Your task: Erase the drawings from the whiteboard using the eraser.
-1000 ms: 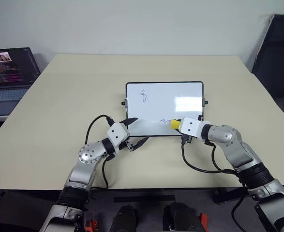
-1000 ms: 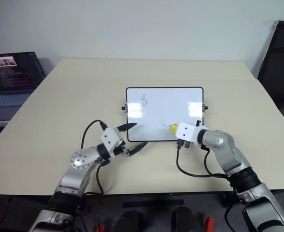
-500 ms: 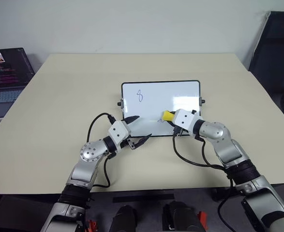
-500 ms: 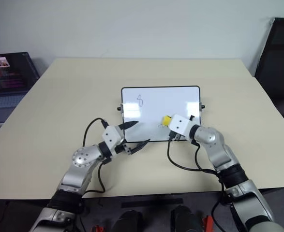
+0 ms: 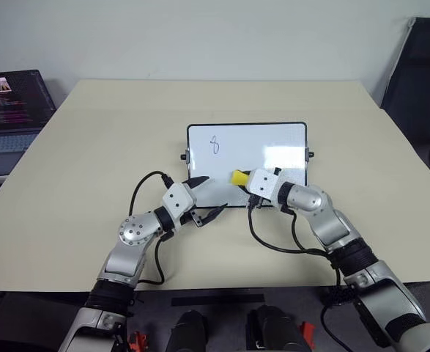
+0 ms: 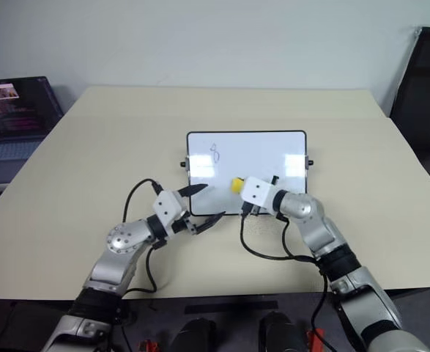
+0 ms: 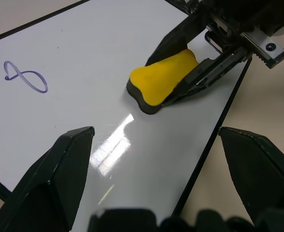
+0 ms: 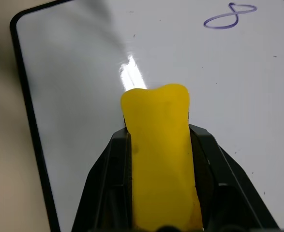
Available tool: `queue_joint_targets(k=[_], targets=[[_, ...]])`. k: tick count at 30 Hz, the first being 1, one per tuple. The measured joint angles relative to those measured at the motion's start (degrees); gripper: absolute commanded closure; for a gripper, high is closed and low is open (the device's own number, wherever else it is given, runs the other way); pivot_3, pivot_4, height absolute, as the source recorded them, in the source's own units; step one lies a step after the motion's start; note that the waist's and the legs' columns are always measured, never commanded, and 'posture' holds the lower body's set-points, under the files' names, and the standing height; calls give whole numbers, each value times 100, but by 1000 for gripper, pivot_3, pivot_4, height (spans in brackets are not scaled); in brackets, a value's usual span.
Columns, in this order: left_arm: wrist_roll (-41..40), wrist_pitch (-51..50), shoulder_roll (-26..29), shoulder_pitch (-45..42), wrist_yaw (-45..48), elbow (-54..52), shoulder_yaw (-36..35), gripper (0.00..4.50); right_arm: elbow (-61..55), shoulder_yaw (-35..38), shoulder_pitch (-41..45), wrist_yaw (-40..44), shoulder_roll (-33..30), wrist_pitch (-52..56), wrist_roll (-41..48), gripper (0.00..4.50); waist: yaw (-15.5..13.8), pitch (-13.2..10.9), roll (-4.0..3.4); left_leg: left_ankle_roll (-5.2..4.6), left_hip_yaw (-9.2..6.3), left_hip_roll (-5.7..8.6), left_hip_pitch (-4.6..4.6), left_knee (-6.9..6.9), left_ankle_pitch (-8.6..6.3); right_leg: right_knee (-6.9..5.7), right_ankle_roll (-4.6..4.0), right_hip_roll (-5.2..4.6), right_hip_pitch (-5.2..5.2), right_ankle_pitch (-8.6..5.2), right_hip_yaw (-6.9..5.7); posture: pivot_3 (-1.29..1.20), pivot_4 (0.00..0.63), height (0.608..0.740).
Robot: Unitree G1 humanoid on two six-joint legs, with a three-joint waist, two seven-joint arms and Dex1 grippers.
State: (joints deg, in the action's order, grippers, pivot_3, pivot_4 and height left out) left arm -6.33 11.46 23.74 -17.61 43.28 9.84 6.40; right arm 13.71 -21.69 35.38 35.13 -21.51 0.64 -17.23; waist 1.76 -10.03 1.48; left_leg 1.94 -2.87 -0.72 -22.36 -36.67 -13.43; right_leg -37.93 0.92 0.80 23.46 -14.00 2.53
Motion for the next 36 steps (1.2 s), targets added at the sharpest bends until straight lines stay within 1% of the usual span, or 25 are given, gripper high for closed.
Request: queue_joint_targets(k=[3, 5, 12, 17, 23, 33, 36], targets=[[0, 16, 7, -1, 1, 11, -1, 0, -32, -54, 2, 92, -199, 39, -148, 3292, -8, 0, 0, 0, -2, 1, 18, -8, 0, -2, -1, 0, -18, 0, -2, 0, 150, 740], [0, 27, 7, -3, 3, 24, 0, 0, -57, -51, -1, 96, -241, 111, -172, 3292, -8, 1, 1, 0, -1, 0, 30, -12, 0, -3, -24, -1, -29, -14, 1, 0, 150, 740], [0, 78, 28, -18, 90, 178, 0, 0, -274, 45, -110, 89, -426, 313, -171, 3292, -23, 1, 3, 0, 0, 1, 28, -18, 1, -4, -30, -7, -31, -18, 4, 0, 150, 740], [1, 168, 25, -110, 124, 299, 4, 0, -635, 233, -468, 96, -696, 441, -171, 3292, -36, 4, 7, 0, 0, 1, 28, -19, 1, -3, -30, -8, -32, -18, 4, 0, 150, 740], [5, 269, 7, -117, 123, 373, 7, 0, -898, 295, -798, 107, -988, 490, -169, 3292, -26, 6, 9, 0, 3, 1, 31, -20, 1, -3, -30, -8, -33, -18, 5, 0, 150, 740], [5, 264, -1, -132, 125, 372, 9, 0, -961, 401, -856, 77, -952, 598, 11, 3292, -30, 4, 12, 0, 3, 1, 28, -21, 1, 0, -29, -10, -33, -19, 6, 0, 150, 740], [5, 265, -1, -161, 124, 375, 5, 0, -1103, 599, -1041, -107, -641, 768, 169, 3292, -18, 2, 14, 0, 5, 0, 28, -20, 0, -2, -29, -8, -29, -19, 7, 0, 150, 740]])
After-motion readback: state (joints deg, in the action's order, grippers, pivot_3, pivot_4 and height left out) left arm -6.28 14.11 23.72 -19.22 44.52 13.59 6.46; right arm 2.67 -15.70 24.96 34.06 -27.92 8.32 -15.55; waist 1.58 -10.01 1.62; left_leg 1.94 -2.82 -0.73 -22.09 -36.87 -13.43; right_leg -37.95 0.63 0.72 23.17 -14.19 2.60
